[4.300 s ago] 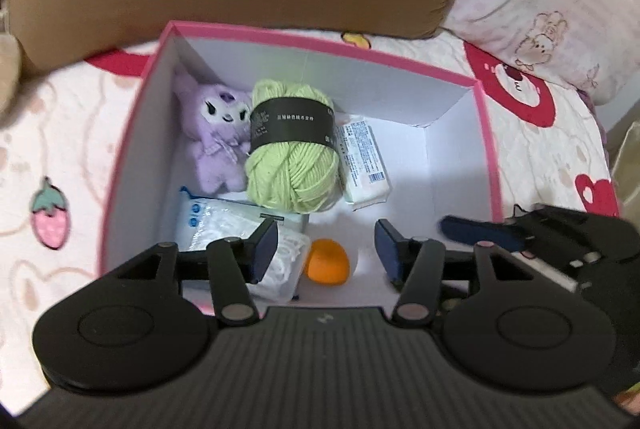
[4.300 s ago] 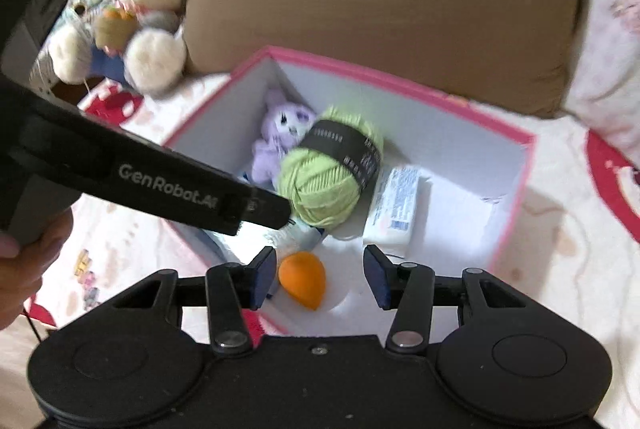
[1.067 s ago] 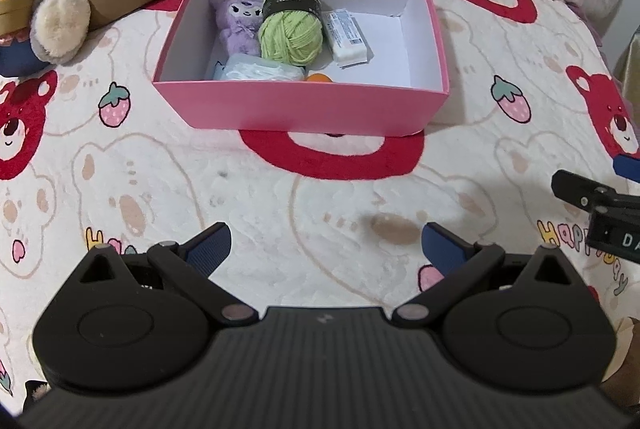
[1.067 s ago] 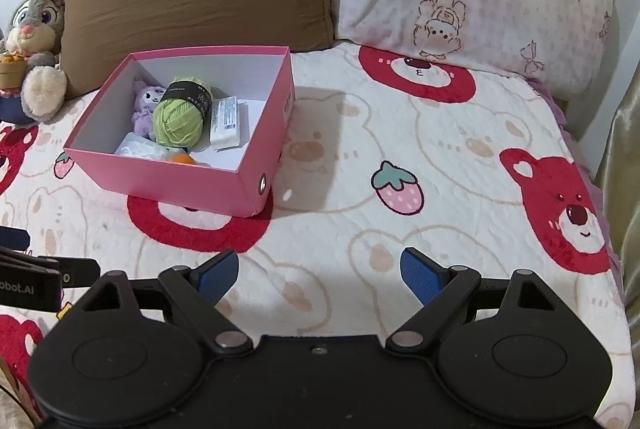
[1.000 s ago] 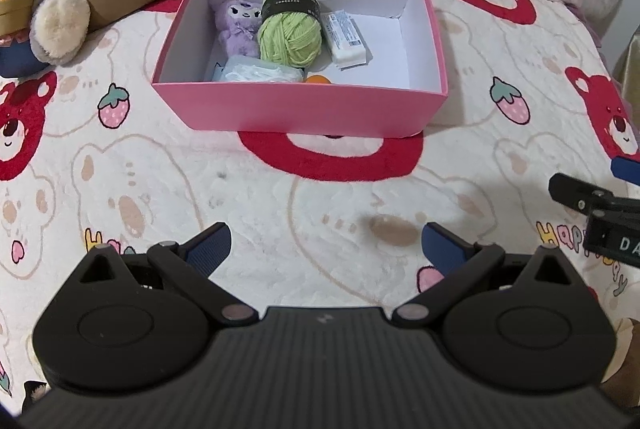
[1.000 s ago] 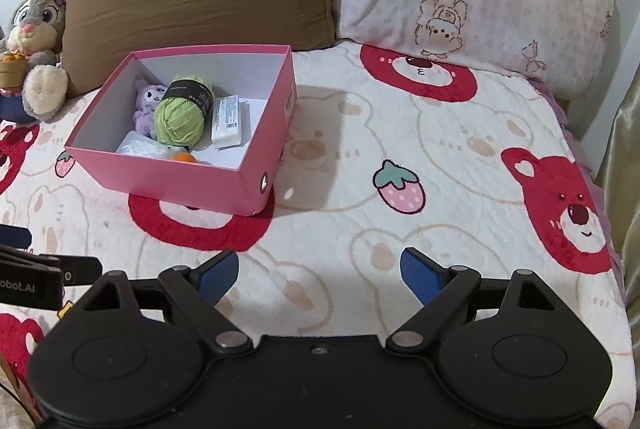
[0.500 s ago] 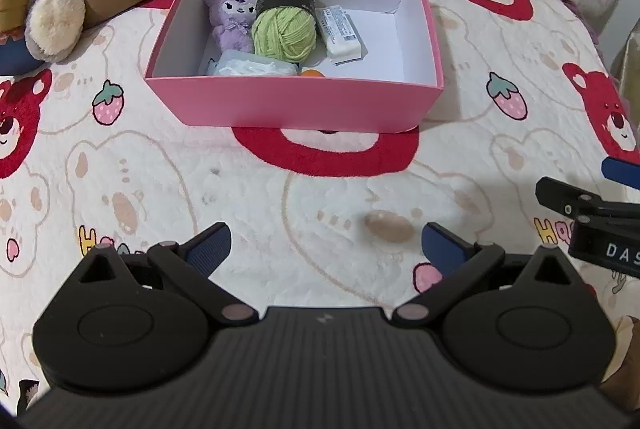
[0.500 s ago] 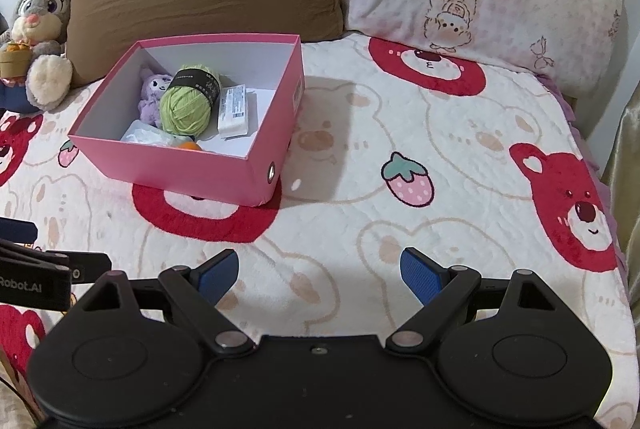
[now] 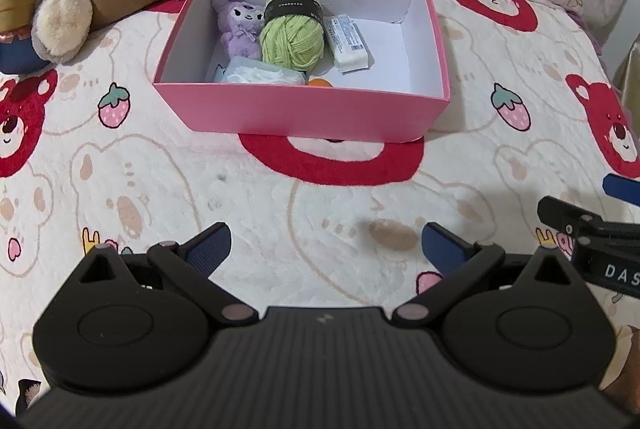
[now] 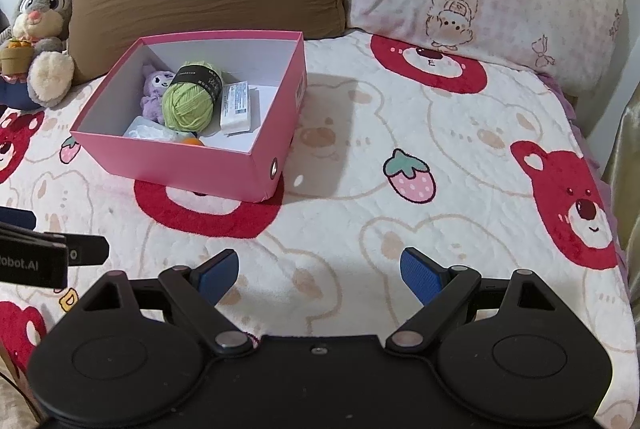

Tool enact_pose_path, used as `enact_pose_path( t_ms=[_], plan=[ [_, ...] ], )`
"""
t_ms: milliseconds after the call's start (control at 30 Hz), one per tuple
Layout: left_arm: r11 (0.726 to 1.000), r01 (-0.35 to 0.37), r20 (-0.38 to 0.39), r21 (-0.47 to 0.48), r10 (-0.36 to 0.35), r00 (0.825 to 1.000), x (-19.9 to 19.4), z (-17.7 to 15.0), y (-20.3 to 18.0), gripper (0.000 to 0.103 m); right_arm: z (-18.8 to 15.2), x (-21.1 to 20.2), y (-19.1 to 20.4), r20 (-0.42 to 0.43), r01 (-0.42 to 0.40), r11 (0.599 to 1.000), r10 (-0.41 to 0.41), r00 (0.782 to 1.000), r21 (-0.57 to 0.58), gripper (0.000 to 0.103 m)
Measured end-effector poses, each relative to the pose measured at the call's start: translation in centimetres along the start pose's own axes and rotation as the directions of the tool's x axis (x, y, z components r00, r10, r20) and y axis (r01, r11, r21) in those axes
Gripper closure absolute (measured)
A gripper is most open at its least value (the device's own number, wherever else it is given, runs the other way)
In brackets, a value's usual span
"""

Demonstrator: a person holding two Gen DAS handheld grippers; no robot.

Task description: Organize objects

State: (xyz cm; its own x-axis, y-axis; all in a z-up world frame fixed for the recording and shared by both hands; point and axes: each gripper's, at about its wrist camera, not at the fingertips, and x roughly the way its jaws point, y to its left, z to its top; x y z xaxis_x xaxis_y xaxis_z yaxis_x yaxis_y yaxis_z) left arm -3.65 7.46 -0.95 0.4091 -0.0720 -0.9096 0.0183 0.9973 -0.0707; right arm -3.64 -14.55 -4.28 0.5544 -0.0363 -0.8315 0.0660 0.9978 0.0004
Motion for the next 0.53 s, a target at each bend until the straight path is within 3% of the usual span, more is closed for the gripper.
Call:
enact_pose_path(
  t_ms=[533],
  plan=[
    [1.000, 0.007, 0.008, 0.005, -0.007, 1.000, -0.48, 0.21, 0.16, 0.000, -0.19, -0.12, 0.19, 0.000, 0.008, 1.000, -0.008, 1.000, -0.006, 0.012]
  ],
)
